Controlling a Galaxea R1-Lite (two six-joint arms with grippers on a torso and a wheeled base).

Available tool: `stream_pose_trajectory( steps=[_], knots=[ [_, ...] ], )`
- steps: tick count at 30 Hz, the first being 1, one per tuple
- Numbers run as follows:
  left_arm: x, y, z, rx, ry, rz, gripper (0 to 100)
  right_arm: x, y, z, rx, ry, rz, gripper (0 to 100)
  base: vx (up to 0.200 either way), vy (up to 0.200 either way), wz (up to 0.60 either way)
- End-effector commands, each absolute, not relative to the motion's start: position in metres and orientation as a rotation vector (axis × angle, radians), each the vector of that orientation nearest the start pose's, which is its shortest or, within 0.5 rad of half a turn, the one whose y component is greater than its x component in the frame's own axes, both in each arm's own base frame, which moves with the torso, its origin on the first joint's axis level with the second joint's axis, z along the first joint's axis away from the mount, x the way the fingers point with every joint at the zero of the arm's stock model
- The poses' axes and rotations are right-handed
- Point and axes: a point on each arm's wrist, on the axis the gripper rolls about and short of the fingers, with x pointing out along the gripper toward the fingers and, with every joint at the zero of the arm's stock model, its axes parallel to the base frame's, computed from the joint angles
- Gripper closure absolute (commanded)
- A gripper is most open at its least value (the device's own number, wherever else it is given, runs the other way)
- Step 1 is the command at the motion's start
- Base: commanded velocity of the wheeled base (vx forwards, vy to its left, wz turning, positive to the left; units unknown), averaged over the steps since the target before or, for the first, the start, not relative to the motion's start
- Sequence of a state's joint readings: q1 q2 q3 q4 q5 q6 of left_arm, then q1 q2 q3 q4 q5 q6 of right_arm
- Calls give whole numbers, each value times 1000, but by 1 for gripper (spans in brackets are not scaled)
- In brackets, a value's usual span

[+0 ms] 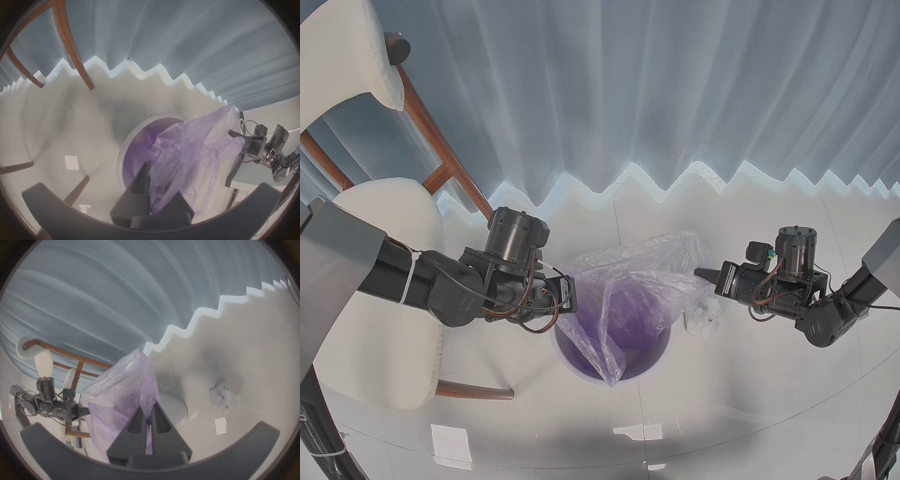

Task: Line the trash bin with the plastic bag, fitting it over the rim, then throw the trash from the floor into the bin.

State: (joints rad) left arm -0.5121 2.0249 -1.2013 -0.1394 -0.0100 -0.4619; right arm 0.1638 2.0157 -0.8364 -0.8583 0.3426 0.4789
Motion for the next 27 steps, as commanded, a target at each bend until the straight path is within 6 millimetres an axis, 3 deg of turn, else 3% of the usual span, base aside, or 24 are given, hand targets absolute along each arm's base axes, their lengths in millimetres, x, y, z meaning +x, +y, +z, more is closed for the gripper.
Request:
stream_pose_trajectory(
  steps=[1, 7, 12, 27],
  knots=[
    [354, -187, 132, -290, 734, -316, 100, 391, 64, 94, 503, 423, 360, 100, 0, 0, 0],
    [364, -185, 128, -284, 751, -263, 100, 416, 64, 98, 504, 430, 333, 100, 0, 0, 0],
    [368, -186, 134, -330, 781, -206, 100, 431, 65, 88, 502, 433, 306, 100, 0, 0, 0],
    [371, -187, 124, -318, 807, -163, 100, 440, 62, 50, 505, 500, 272, 100, 0, 0, 0]
  ],
)
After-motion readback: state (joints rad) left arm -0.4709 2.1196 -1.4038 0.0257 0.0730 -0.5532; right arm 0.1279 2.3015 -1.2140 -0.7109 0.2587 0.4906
